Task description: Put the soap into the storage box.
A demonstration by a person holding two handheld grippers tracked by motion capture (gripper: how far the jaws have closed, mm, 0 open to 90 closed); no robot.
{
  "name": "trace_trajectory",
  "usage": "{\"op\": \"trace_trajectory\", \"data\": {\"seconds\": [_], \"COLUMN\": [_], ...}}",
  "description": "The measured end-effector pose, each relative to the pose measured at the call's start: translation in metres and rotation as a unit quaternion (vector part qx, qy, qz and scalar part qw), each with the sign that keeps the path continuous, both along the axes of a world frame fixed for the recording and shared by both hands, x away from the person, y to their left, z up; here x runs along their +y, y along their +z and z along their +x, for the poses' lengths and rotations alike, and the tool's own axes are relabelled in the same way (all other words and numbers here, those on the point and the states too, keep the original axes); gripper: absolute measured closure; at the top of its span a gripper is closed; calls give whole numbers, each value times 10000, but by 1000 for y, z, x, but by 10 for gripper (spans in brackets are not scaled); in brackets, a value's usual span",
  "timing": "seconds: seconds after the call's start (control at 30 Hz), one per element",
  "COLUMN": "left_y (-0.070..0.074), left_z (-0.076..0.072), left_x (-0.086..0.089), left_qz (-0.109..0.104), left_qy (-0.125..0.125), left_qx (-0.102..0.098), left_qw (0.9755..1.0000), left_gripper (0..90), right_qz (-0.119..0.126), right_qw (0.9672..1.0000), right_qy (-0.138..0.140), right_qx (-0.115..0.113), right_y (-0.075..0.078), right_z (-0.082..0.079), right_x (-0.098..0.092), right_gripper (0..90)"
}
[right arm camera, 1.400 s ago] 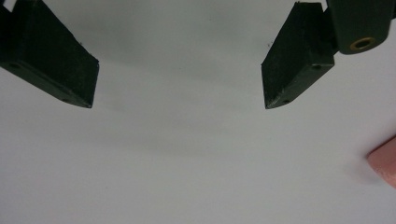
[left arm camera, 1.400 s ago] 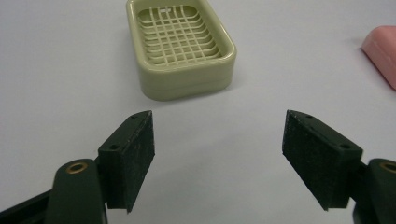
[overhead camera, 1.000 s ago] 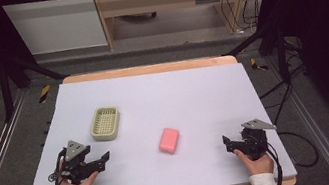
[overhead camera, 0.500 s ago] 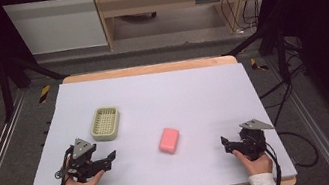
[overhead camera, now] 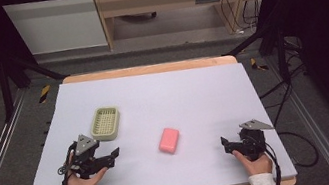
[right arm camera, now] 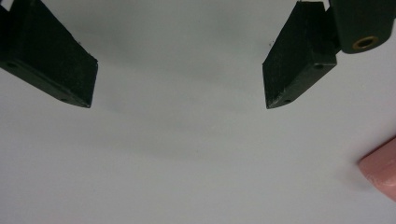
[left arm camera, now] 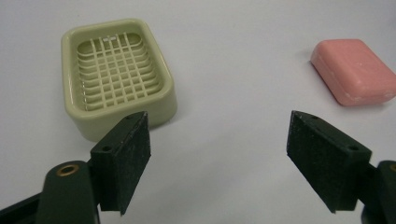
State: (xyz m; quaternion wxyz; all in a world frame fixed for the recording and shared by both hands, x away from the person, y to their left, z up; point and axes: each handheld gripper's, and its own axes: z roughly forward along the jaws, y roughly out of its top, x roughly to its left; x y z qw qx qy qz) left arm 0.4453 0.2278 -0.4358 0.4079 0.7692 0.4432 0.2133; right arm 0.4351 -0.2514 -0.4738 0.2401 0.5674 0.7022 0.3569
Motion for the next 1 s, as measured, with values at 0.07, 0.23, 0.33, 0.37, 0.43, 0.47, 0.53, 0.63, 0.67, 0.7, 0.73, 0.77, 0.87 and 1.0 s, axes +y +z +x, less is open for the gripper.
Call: {"op": "trace_trajectory", "data": {"seconds": [0.07, 0.23, 0.33, 0.37, 0.43, 0.47, 0.53, 0.63, 0.67, 0.7, 0.73, 0.77, 0.87, 1.0], "left_y": [3, 7, 9, 9, 10, 10, 11, 12, 12, 12, 12, 13, 14, 15], "left_z": [1, 5, 6, 7, 7, 8, 9, 11, 11, 12, 12, 13, 13, 15], "left_x": [-1, -8, -13, -14, -17, -18, -21, -25, -27, -28, -30, -31, -35, -40], "left_qz": [-5, 6, 22, 22, 18, 7, -14, 11, -3, 16, 2, 18, 1, 20], "left_qy": [-13, -80, -135, -143, -168, -176, -187, -226, -222, -239, -246, -262, -281, -331], "left_qx": [-19, -54, -50, -48, -45, -46, -35, -24, -18, -11, -10, -4, -10, 5], "left_qw": [10000, 10000, 9999, 9999, 9998, 9998, 9998, 9997, 9998, 9997, 9997, 9997, 9996, 9994], "left_gripper": [214, 213, 214, 214, 213, 213, 213, 213, 213, 213, 213, 213, 213, 213], "right_qz": [-1, -21, -13, -6, 0, -1, 3, 8, 11, 11, 8, 18, 11, 20], "right_qw": [10000, 10000, 10000, 10000, 10000, 10000, 10000, 10000, 10000, 10000, 10000, 10000, 10000, 10000], "right_qy": [-1, -5, -14, -15, -15, -9, -11, -8, -12, -12, -10, -16, -20, -18], "right_qx": [4, -7, -3, -7, -6, -1, 2, 3, -1, -6, 1, 8, -6, -6], "right_y": [0, 0, 0, 0, 0, 0, 0, 0, 0, 0, 0, 0, 0, 0], "right_z": [0, 0, 0, 0, 0, 0, 0, 1, 1, 1, 1, 0, 0, 0], "right_x": [0, 0, 0, 0, -1, -1, 0, -1, -1, -1, -1, -1, -1, -1], "right_gripper": [106, 106, 106, 106, 106, 106, 106, 105, 106, 105, 105, 106, 105, 105]}}
